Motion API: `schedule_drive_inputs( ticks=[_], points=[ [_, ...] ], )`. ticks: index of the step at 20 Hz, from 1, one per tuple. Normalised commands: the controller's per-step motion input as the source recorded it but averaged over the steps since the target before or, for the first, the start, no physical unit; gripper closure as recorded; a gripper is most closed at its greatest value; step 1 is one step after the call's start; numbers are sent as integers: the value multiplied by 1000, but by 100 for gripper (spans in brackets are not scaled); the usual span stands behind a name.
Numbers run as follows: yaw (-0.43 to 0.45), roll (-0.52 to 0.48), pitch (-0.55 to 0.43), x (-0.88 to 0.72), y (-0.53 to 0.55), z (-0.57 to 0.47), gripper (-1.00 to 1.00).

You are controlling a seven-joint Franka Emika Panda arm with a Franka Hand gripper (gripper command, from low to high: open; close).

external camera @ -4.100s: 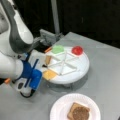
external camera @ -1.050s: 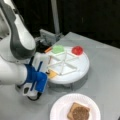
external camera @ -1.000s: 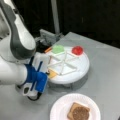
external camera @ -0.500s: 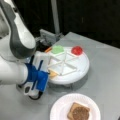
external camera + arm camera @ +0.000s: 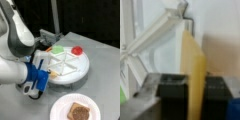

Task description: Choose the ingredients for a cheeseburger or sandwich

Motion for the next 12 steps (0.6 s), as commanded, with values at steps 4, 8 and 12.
schedule_drive_inputs(
  ticks=[4, 8, 12],
  points=[
    [-19, 120, 86, 104, -58, 89, 100],
    [-48, 102, 88, 169, -115, 73, 100],
    [-88, 33, 84, 414, -239, 90, 100]
  ],
)
